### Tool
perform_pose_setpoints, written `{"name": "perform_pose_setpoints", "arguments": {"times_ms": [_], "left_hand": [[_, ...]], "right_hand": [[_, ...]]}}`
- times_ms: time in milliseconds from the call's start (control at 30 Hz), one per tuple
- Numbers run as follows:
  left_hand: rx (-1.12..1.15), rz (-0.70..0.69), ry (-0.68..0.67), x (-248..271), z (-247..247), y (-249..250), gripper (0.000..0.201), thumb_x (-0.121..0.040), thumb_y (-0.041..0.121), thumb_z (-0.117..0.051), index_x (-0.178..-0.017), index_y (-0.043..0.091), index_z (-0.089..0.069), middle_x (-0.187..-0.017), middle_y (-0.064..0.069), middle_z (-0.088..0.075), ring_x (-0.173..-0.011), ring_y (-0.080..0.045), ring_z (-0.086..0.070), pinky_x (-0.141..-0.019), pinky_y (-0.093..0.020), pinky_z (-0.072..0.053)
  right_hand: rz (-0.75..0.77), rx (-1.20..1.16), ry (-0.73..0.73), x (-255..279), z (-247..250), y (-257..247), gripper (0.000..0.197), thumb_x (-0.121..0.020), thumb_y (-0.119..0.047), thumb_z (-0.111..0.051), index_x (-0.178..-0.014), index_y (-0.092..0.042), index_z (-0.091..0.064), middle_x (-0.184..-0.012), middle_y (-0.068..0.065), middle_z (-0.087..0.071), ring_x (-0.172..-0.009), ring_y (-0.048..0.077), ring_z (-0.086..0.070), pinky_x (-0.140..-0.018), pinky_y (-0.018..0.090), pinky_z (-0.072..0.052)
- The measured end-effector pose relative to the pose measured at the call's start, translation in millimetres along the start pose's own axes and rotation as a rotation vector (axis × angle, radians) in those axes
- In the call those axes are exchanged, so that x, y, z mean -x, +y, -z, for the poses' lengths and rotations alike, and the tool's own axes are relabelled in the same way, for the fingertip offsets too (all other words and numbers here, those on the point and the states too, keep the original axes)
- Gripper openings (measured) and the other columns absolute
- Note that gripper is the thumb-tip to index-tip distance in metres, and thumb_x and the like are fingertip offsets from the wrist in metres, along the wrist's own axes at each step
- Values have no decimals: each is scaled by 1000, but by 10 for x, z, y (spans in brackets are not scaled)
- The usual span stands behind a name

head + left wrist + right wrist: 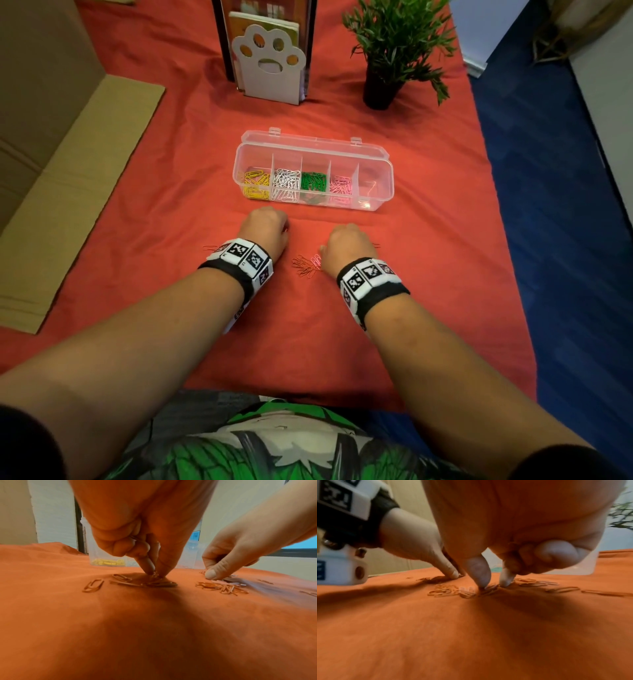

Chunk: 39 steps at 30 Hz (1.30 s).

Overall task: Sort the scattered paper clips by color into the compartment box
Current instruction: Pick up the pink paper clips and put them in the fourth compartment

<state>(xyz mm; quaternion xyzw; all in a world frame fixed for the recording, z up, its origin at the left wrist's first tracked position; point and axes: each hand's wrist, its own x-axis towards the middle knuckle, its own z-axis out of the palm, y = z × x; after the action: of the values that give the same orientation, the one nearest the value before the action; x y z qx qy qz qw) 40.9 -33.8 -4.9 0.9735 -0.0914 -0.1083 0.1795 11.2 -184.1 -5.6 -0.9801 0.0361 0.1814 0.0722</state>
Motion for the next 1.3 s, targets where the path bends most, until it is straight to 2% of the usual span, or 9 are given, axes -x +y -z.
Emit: {"name": "perform_pose_setpoints", "arguments": {"times_ms": [233,300,400,467,633,833,933,1033,1300], "left_hand": [[143,94,-5,10,28,-92,25,-82,7,-51,-101,7,-67,-105,-17,-67,-100,-33,-60,-87,-35,-46],[346,221,-17,17,44,-127,21,-83,8,-52,-97,10,-68,-95,-10,-69,-92,-28,-62,-82,-31,-47],[837,453,-110,-1,122,-119,20,-84,6,-48,-74,15,-63,-63,-3,-57,-63,-22,-50,-53,-23,-38],[1175,584,-200,38,207,-109,26,-75,-2,-35,-65,15,-52,-51,-1,-43,-49,-17,-35,-43,-15,-27],[1573,618,-319,135,330,-106,15,-62,12,-39,-63,13,-54,-57,-2,-53,-46,-12,-48,-48,-17,-43],[894,360,-192,95,50,95,16,-82,20,-64,-66,19,-60,-56,3,-53,-46,-9,-49,-45,-16,-40],[636,181,-185,121,-107,191,11,-78,24,-70,-73,16,-65,-63,1,-61,-56,-12,-55,-59,-23,-47],[347,70,-157,149,-154,235,16,-73,26,-74,-82,17,-65,-69,6,-53,-64,-12,-50,-62,-21,-37],[260,82,-265,221,-77,50,34,-64,5,-72,-93,21,-68,-76,9,-54,-76,-13,-56,-65,-18,-39]], "right_hand": [[-24,-186,-123,-87,29,35,30,-87,-16,-48,-113,-2,-53,-118,18,-56,-109,33,-55,-92,36,-45],[-63,-505,-165,-75,85,129,8,-88,-18,-47,-90,-14,-54,-91,9,-59,-86,26,-56,-72,32,-43],[-196,-1206,-173,50,171,235,18,-88,-7,-46,-72,-17,-44,-66,3,-48,-55,14,-41,-48,25,-31],[-214,-1582,-214,134,235,291,21,-89,1,-41,-74,-14,-42,-65,5,-51,-53,12,-41,-46,22,-33],[-162,-1936,-220,194,259,384,21,-88,7,-40,-83,-11,-50,-67,8,-56,-53,13,-51,-48,22,-47],[-301,-1820,-128,97,233,451,17,-90,-4,-43,-83,-7,-57,-65,1,-48,-53,10,-47,-50,21,-44],[-398,-1274,-27,-29,174,556,16,-87,-11,-54,-73,-18,-59,-68,-3,-53,-54,11,-44,-50,23,-39],[-308,-813,48,-104,161,582,12,-86,-15,-53,-82,-17,-65,-81,-2,-63,-73,15,-57,-71,25,-45],[-78,-240,98,-192,104,450,27,-83,-7,-52,-110,-2,-54,-116,19,-55,-107,34,-54,-93,35,-44]]}}
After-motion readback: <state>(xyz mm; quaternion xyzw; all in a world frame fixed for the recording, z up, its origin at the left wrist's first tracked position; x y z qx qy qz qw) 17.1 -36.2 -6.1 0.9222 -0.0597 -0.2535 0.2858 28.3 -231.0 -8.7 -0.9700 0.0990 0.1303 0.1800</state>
